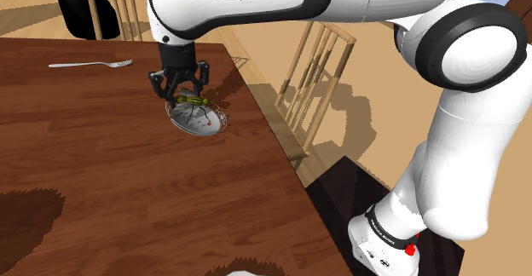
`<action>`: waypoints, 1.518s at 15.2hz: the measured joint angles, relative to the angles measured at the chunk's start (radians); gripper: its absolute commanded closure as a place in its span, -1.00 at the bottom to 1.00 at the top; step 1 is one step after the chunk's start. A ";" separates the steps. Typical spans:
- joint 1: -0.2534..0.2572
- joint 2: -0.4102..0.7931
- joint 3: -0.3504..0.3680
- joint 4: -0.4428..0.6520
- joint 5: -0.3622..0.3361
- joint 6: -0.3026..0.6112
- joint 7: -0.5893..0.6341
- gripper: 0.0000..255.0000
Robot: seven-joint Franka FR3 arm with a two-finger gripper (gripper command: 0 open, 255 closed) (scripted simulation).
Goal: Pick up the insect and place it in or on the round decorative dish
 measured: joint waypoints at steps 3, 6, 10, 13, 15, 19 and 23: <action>-0.001 -0.002 0.000 -0.008 0.000 0.007 0.000 1.00; -0.001 -0.002 0.000 -0.009 0.000 0.008 0.000 -1.00; -0.001 -0.002 0.000 -0.010 0.000 0.008 0.000 -1.00; 0.000 -0.001 0.000 0.005 0.000 -0.006 0.000 -1.00; 0.004 -0.004 0.002 0.052 0.001 -0.055 0.000 -1.00; 0.006 0.003 0.002 0.122 0.001 -0.117 -0.003 -1.00; 0.006 0.005 0.002 0.128 0.000 -0.122 -0.003 -1.00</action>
